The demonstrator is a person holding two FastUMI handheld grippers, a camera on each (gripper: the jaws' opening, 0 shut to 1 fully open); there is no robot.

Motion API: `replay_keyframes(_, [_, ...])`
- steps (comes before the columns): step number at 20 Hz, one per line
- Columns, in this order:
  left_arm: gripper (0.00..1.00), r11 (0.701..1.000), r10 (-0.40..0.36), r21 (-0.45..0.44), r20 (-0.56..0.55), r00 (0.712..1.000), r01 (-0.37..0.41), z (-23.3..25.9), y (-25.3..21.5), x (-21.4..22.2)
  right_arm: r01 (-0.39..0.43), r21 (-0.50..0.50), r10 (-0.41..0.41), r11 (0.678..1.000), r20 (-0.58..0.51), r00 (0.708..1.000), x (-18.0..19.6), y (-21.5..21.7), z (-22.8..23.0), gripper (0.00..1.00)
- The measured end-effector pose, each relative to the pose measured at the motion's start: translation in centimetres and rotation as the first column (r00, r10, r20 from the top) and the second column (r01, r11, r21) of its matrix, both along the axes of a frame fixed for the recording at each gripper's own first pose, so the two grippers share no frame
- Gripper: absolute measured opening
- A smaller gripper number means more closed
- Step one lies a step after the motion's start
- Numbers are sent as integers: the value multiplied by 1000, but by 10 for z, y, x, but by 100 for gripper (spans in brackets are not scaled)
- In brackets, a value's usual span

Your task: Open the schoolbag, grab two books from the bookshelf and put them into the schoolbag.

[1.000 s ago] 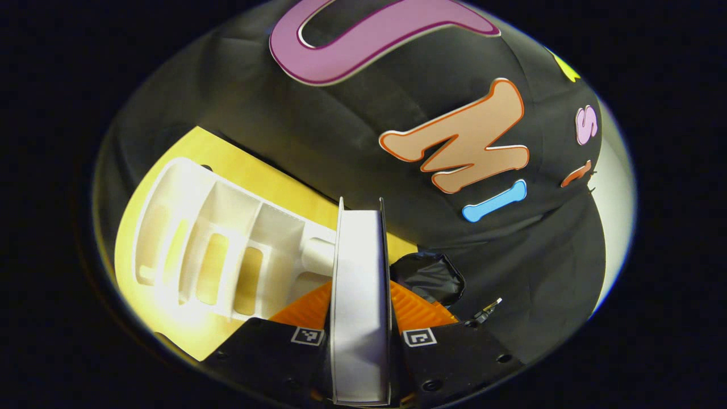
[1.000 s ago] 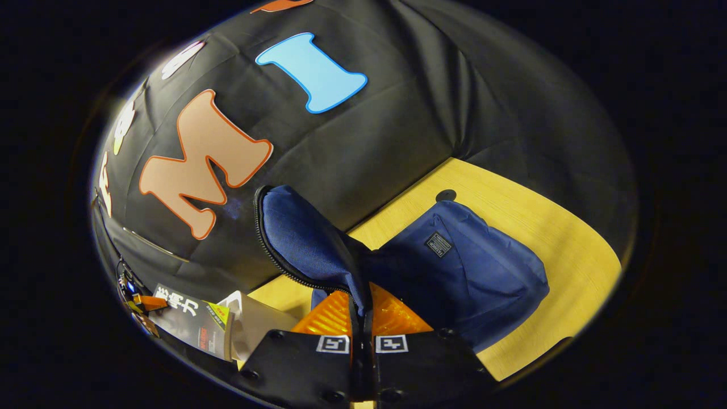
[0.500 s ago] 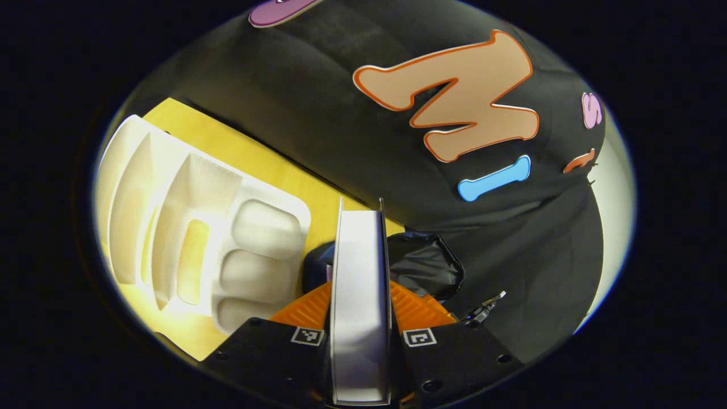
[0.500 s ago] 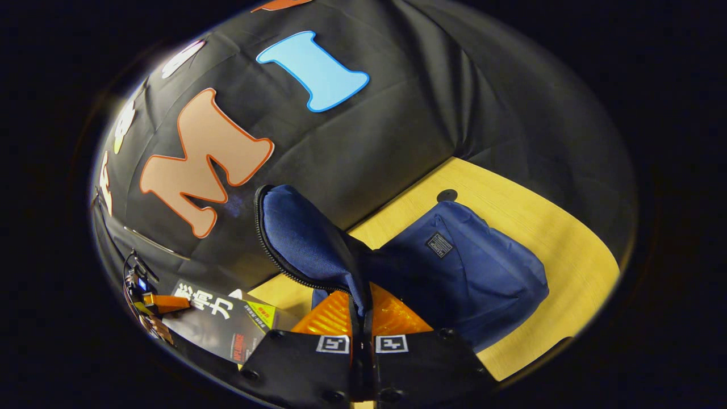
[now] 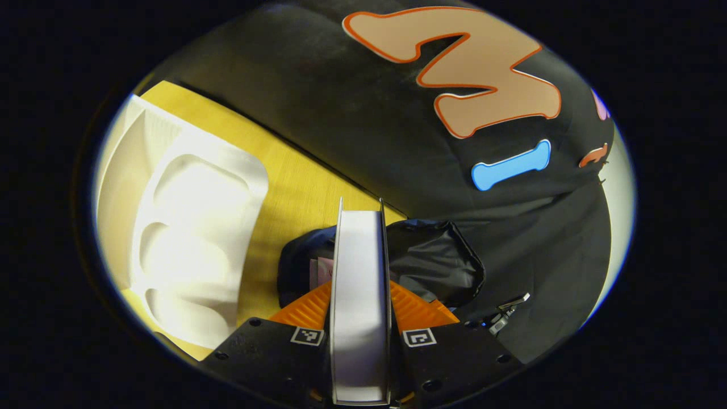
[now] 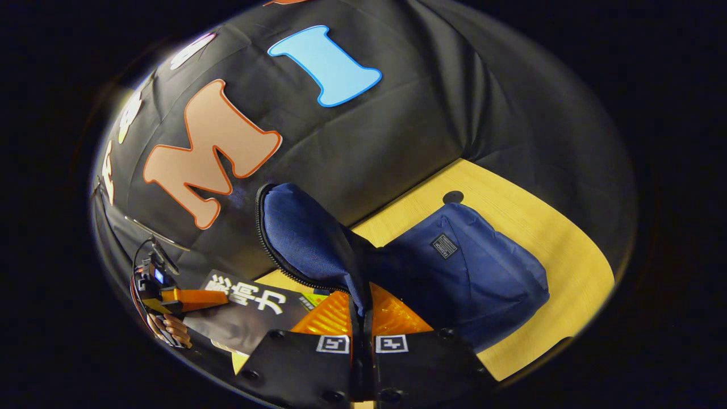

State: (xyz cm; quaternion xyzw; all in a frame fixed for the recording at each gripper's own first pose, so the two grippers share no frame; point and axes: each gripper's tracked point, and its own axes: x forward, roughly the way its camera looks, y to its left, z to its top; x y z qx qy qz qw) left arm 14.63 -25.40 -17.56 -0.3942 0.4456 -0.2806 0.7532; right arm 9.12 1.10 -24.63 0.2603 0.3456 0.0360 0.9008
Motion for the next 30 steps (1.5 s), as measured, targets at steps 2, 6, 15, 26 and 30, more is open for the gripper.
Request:
replay_keyframes(2, [36,1000,2,-9,-9,1000,-2,-8,-15,3,-11,-7,11,1000,2,1000,0,-1,2,4])
replay_keyframes(6, [36,999,23,-42,-33,999,-25,-26,-36,12,-20,-26,20,999,9,1000,3,-3,7,3])
replay_keyframes(15, [37,987,73,-132,-111,991,-88,-53,-88,22,-72,-70,73,995,17,997,8,12,8,3])
replay_keyframes(26, [38,977,97,-174,-159,983,-124,-73,-127,14,-116,-77,119,990,39,992,16,25,18,5])
replay_keyframes(30, [36,974,85,-193,-165,983,-117,-81,-132,6,-122,-74,125,990,42,991,20,31,17,3])
